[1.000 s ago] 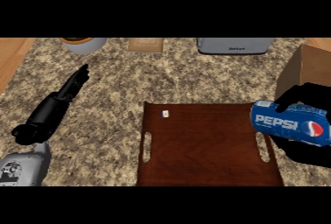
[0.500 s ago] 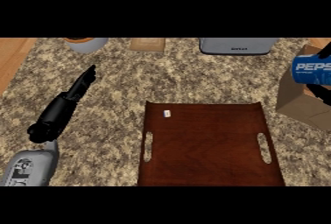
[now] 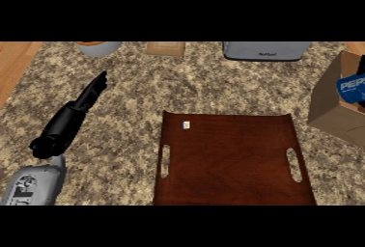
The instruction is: Pick the can from the tray and place it in the cardboard box
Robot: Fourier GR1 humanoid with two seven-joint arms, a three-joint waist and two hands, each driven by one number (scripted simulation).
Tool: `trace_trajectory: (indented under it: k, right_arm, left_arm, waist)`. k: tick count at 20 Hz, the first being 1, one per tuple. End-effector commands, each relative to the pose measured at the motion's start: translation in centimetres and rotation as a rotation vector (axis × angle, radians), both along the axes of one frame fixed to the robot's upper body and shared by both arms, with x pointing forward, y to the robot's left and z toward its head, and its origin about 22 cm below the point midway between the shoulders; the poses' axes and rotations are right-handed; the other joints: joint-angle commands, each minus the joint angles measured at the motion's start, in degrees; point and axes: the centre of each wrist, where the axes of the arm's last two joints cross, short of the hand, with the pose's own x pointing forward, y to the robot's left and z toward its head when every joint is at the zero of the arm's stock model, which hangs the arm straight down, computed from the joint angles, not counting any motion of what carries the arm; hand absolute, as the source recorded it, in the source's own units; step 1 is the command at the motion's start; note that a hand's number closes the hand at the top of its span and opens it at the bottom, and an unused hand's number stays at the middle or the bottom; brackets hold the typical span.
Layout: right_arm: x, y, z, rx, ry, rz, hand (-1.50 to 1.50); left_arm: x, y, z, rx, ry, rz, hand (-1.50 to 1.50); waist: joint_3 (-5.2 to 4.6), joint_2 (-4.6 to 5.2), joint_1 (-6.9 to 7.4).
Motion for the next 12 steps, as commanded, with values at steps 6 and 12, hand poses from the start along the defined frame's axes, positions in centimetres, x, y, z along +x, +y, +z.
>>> trace_trajectory:
  k: [6, 12]
  right_arm:
    - [1.6, -4.2, -3.4, -0.080, 0.293, 0.069, -1.50]
    - [2.1, -5.5, -0.7, 0.134, 0.151, 0.252, -1.50]
  left_arm:
    - [1.1, -0.6, 1.0, 0.009, -0.025, -0.017, 0.00]
    - [0.0, -0.9, 0.8, -0.006, 0.014, -0.005, 0.00]
  waist:
    - [0.06, 0.49, 0.72]
    - [0.05, -0.22, 0.02]
